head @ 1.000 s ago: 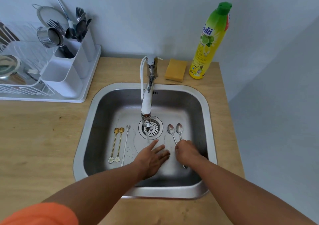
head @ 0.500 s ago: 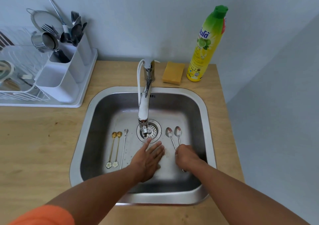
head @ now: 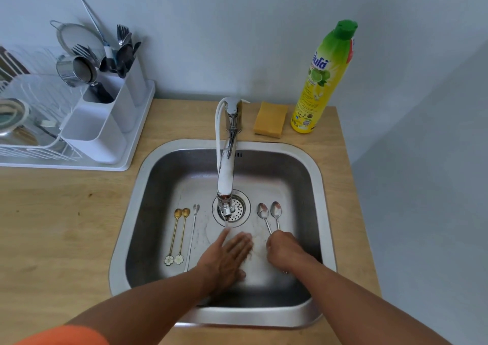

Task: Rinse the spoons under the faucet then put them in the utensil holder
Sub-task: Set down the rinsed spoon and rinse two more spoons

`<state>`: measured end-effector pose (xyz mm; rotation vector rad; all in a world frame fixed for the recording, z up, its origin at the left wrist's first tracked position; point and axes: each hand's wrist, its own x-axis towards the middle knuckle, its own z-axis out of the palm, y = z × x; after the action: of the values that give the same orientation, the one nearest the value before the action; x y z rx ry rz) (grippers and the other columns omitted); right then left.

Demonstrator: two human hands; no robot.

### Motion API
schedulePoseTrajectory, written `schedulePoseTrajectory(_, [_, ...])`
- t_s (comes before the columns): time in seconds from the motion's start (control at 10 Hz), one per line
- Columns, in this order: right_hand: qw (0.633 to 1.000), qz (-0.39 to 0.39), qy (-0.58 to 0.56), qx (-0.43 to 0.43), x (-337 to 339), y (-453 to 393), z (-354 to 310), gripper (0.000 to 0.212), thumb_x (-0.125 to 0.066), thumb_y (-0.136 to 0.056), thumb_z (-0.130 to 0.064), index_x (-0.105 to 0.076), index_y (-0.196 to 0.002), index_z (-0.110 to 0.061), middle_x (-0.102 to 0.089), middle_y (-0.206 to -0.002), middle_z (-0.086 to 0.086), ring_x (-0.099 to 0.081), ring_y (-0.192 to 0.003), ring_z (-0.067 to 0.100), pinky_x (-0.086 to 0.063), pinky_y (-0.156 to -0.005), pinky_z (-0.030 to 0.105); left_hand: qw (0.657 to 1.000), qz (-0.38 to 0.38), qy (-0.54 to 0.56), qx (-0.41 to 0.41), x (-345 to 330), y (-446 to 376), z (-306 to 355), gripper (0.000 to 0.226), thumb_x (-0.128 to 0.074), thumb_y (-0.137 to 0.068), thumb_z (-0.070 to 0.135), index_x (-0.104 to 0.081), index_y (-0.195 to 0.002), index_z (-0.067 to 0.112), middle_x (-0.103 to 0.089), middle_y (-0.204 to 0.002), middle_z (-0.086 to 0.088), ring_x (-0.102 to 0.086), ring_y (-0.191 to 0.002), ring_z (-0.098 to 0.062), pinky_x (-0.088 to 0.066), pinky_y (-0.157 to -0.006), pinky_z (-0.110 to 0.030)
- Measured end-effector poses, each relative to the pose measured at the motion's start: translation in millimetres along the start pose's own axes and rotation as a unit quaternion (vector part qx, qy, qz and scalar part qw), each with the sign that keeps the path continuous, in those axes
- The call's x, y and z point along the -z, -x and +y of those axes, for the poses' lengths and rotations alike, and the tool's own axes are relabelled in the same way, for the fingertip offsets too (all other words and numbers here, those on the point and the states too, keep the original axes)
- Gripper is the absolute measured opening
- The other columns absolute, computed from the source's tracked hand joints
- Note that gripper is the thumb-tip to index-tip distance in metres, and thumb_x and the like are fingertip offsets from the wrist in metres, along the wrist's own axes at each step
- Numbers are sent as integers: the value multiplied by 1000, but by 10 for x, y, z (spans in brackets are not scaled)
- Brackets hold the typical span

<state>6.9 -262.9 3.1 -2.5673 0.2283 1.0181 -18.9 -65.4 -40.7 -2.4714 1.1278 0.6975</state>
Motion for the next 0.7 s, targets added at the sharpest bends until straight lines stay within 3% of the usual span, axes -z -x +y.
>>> schedulePoseTrajectory(0.1, [1000,-4,-14,13,37,6,-12,25,-54,-94,-11,-73,-109,-11,-69,-114,14,-69,-101,33,-56,-83,29,998,3,53,42,-10,70,-163,69,-12,-110,48,16,-161,12,21,-169,-12,18,-157,-29,7,-126,-55])
schedulePoseTrajectory(0.2, [997,-13,-63,39,67,15,-93,30,-55,-98,-15,-73,-122,-19,-68,-128,8,-65,-117,27,-52,-98,29,966,73,208,134,203,75,-245,56,-33,-111,22,-14,-162,11,-35,-163,-20,-42,-146,-34,-38,-119,-45])
schedulePoseTrajectory(0.3, [986,-12,-159,46,21,-5,-264,25,-57,-98,-18,-76,-114,-21,-74,-114,1,-71,-102,20,-56,-87,27,774,182,498,345,468,23,-197,28,-55,-106,25,-67,-130,18,-75,-109,-9,-71,-93,-23,-60,-86,-41])
schedulePoseTrajectory(0.4, [939,-34,-342,16,-44,-21,-526,20,-57,-100,-17,-75,-90,-14,-73,-81,4,-67,-65,15,-55,-60,29,521,200,686,467,639,-48,-196,15,-76,-92,28,-78,-87,14,-77,-83,-6,-74,-79,-24,-63,-79,-44])
schedulePoseTrajectory(0.5, [883,-60,-465,-15,-81,-15,-750,24,-61,-99,-20,-76,-90,-5,-74,-79,6,-66,-65,19,-54,-61,31,336,169,781,499,693,-29,-195,16,-72,-95,28,-80,-89,16,-80,-84,-8,-77,-76,-26,-65,-80,-45])
schedulePoseTrajectory(0.6, [857,-83,-508,-31,-137,-2,-878,26,-56,-100,-21,-79,-92,-10,-80,-89,9,-76,-85,25,-61,-78,35,252,152,840,457,774,-73,-132,32,-55,-105,30,-76,-108,7,-77,-94,-17,-72,-85,-23,-62,-84,-39])
schedulePoseTrajectory(0.7, [809,-98,-578,-48,-144,19,-905,31,-47,-104,-18,-76,-97,-10,-79,-90,10,-74,-90,22,-56,-78,31,557,65,685,465,871,-126,137,35,-45,-107,19,-65,-126,-4,-70,-103,-22,-69,-95,-23,-58,-89,-33])
